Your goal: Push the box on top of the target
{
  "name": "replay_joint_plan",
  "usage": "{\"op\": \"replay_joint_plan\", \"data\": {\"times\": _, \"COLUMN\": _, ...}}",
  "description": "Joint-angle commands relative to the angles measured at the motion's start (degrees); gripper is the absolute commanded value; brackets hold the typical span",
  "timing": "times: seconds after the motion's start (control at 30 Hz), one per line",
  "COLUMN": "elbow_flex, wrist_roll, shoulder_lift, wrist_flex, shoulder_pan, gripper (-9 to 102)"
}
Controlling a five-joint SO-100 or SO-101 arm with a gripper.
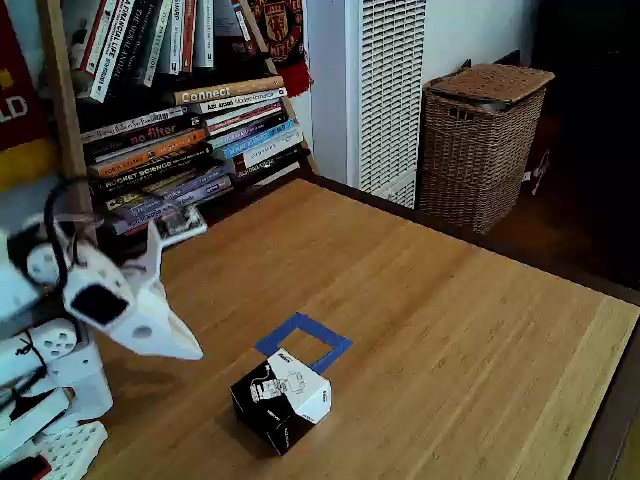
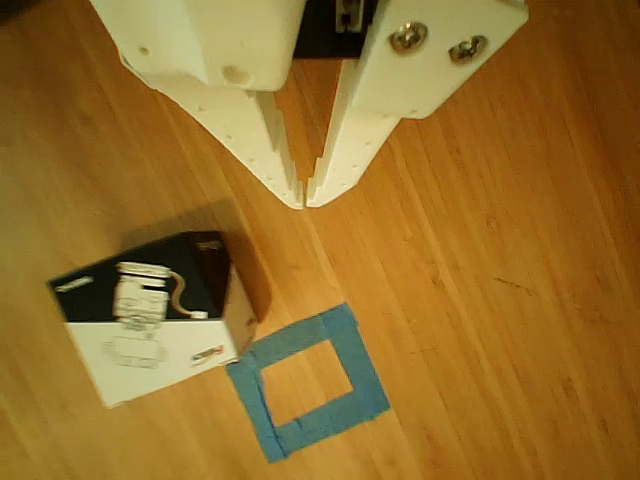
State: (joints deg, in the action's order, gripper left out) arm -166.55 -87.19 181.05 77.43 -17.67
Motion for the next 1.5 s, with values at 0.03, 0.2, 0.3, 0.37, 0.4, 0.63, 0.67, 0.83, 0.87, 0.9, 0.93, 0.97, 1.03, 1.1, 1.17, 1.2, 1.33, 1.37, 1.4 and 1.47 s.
{"op": "replay_joint_plan", "data": {"times": 0.03, "elbow_flex": 12.4, "wrist_roll": -1.4, "shoulder_lift": -17.7, "wrist_flex": 0.7, "shoulder_pan": -0.5, "gripper": 0}}
{"op": "replay_joint_plan", "data": {"times": 0.2, "elbow_flex": 20.8, "wrist_roll": -5.0, "shoulder_lift": -31.4, "wrist_flex": 1.7, "shoulder_pan": -1.0, "gripper": 0}}
{"op": "replay_joint_plan", "data": {"times": 0.3, "elbow_flex": 22.1, "wrist_roll": -8.3, "shoulder_lift": -34.1, "wrist_flex": 1.3, "shoulder_pan": -1.7, "gripper": 0}}
{"op": "replay_joint_plan", "data": {"times": 0.37, "elbow_flex": 23.1, "wrist_roll": -11.4, "shoulder_lift": -36.2, "wrist_flex": 1.2, "shoulder_pan": -3.2, "gripper": 0}}
{"op": "replay_joint_plan", "data": {"times": 0.4, "elbow_flex": 23.4, "wrist_roll": -13.4, "shoulder_lift": -37.1, "wrist_flex": 1.2, "shoulder_pan": -4.2, "gripper": 0}}
{"op": "replay_joint_plan", "data": {"times": 0.63, "elbow_flex": 27.2, "wrist_roll": -29.4, "shoulder_lift": -38.8, "wrist_flex": 1.7, "shoulder_pan": -15.2, "gripper": 0}}
{"op": "replay_joint_plan", "data": {"times": 0.67, "elbow_flex": 27.2, "wrist_roll": -32.3, "shoulder_lift": -39.1, "wrist_flex": 1.7, "shoulder_pan": -17.7, "gripper": 0}}
{"op": "replay_joint_plan", "data": {"times": 0.83, "elbow_flex": 28.1, "wrist_roll": -43.6, "shoulder_lift": -41.4, "wrist_flex": -0.6, "shoulder_pan": -27.6, "gripper": 0}}
{"op": "replay_joint_plan", "data": {"times": 0.87, "elbow_flex": 28.1, "wrist_roll": -45.1, "shoulder_lift": -41.9, "wrist_flex": -1.1, "shoulder_pan": -28.8, "gripper": 0}}
{"op": "replay_joint_plan", "data": {"times": 0.9, "elbow_flex": 28.1, "wrist_roll": -46.8, "shoulder_lift": -42.5, "wrist_flex": -1.7, "shoulder_pan": -30.1, "gripper": 0}}
{"op": "replay_joint_plan", "data": {"times": 0.93, "elbow_flex": 28.3, "wrist_roll": -48.3, "shoulder_lift": -43.1, "wrist_flex": -2.2, "shoulder_pan": -31.1, "gripper": 0}}
{"op": "replay_joint_plan", "data": {"times": 0.97, "elbow_flex": 28.3, "wrist_roll": -49.5, "shoulder_lift": -43.7, "wrist_flex": -2.6, "shoulder_pan": -31.9, "gripper": 0}}
{"op": "replay_joint_plan", "data": {"times": 1.03, "elbow_flex": 28.4, "wrist_roll": -51.4, "shoulder_lift": -44.9, "wrist_flex": -3.6, "shoulder_pan": -32.7, "gripper": 0}}
{"op": "replay_joint_plan", "data": {"times": 1.1, "elbow_flex": 28.5, "wrist_roll": -52.4, "shoulder_lift": -46.2, "wrist_flex": -4.5, "shoulder_pan": -33.0, "gripper": 0}}
{"op": "replay_joint_plan", "data": {"times": 1.17, "elbow_flex": 28.6, "wrist_roll": -52.3, "shoulder_lift": -47.9, "wrist_flex": -5.5, "shoulder_pan": -32.9, "gripper": 0}}
{"op": "replay_joint_plan", "data": {"times": 1.2, "elbow_flex": 28.5, "wrist_roll": -52.2, "shoulder_lift": -48.6, "wrist_flex": -6.2, "shoulder_pan": -32.6, "gripper": 0}}
{"op": "replay_joint_plan", "data": {"times": 1.33, "elbow_flex": 28.6, "wrist_roll": -52.0, "shoulder_lift": -53.3, "wrist_flex": -10.2, "shoulder_pan": -31.4, "gripper": 0}}
{"op": "replay_joint_plan", "data": {"times": 1.37, "elbow_flex": 28.6, "wrist_roll": -52.1, "shoulder_lift": -54.7, "wrist_flex": -11.2, "shoulder_pan": -31.3, "gripper": 0}}
{"op": "replay_joint_plan", "data": {"times": 1.4, "elbow_flex": 28.6, "wrist_roll": -52.2, "shoulder_lift": -55.8, "wrist_flex": -12.2, "shoulder_pan": -31.1, "gripper": 0}}
{"op": "replay_joint_plan", "data": {"times": 1.47, "elbow_flex": 28.8, "wrist_roll": -52.6, "shoulder_lift": -57.8, "wrist_flex": -13.8, "shoulder_pan": -30.8, "gripper": 0}}
